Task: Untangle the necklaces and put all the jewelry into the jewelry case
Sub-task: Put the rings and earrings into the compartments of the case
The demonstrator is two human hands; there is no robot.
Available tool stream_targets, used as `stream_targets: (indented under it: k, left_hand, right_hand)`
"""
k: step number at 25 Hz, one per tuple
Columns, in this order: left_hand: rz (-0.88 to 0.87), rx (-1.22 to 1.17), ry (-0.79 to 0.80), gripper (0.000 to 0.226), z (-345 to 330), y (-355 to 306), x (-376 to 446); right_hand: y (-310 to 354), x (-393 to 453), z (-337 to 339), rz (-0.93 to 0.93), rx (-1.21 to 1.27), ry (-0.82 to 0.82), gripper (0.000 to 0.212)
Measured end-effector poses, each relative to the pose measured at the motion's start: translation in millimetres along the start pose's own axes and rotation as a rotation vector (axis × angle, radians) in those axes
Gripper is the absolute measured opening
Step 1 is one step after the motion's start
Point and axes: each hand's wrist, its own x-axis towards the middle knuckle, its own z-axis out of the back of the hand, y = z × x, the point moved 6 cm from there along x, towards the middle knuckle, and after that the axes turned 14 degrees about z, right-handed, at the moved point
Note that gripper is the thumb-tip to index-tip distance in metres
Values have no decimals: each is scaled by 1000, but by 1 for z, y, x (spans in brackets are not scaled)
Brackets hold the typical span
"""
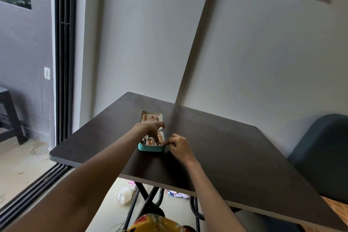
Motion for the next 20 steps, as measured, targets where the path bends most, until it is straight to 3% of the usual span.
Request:
stream_targets:
  k: [3, 5, 8, 12, 14, 16, 20]
  left_hand:
    - [-5, -180, -2, 65, 1, 11, 3]
    - [68, -381, -157, 49, 7, 30, 9]
    - [314, -719, -404, 35, 1, 66, 13]
    - [537, -1011, -148, 28, -36, 85, 34]
    - [541, -1044, -71, 20, -41, 88, 41]
    - [554, -1129, -44, 15, -45, 94, 49]
    - [493, -1397, 4, 17, -55, 84, 50]
  right_hand:
    - [-11, 0, 3, -96, 89, -170, 30]
    - [-25, 4, 2, -217, 164, -323, 26]
    - [-36, 16, -13, -394, 319, -340, 27]
    - [-44, 39, -32, -548, 397, -250, 44]
    - [-51, 49, -40, -569, 367, -217, 40]
    - [-61, 59, -46, -552, 347, -206, 22]
    - [-80, 61, -39, -502, 343, -217, 29]
